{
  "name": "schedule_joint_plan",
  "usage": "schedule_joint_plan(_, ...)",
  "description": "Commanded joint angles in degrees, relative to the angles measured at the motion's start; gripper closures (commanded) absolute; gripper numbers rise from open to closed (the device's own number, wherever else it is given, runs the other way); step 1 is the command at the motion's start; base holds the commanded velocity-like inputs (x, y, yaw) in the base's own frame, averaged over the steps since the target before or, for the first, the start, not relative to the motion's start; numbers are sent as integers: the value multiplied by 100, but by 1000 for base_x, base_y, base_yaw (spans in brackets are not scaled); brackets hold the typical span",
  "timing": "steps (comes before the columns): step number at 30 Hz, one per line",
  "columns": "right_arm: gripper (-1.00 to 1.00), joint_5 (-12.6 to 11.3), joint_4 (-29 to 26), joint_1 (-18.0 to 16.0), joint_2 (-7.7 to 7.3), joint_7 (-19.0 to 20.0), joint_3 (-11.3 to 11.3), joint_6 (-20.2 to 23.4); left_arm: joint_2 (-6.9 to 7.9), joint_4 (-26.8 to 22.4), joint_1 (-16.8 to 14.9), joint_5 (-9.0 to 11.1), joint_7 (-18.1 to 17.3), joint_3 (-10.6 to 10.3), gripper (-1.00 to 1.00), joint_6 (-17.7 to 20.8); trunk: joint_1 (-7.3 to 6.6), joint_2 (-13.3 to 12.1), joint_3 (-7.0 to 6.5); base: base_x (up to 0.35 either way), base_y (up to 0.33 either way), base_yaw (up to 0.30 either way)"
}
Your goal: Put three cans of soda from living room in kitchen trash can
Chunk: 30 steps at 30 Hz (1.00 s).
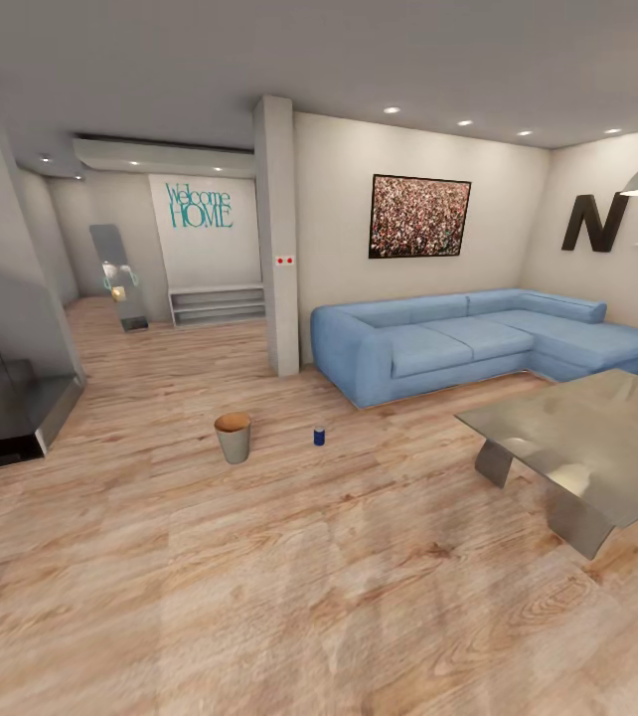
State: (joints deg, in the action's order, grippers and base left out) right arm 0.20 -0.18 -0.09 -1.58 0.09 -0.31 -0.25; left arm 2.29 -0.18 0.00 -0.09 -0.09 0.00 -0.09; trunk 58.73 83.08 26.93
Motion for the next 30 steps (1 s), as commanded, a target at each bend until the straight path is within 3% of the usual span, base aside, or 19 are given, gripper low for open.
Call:
schedule_joint_plan(1,-100,-1,0,0,0,0,-1,0,0,0,0,0,0,0,-100,0,0,0,0,0,0,0)
schedule_joint_plan(30,-100,1,0,0,0,0,-4,1,0,0,3,0,0,0,-100,0,0,0,0,0,0,0)
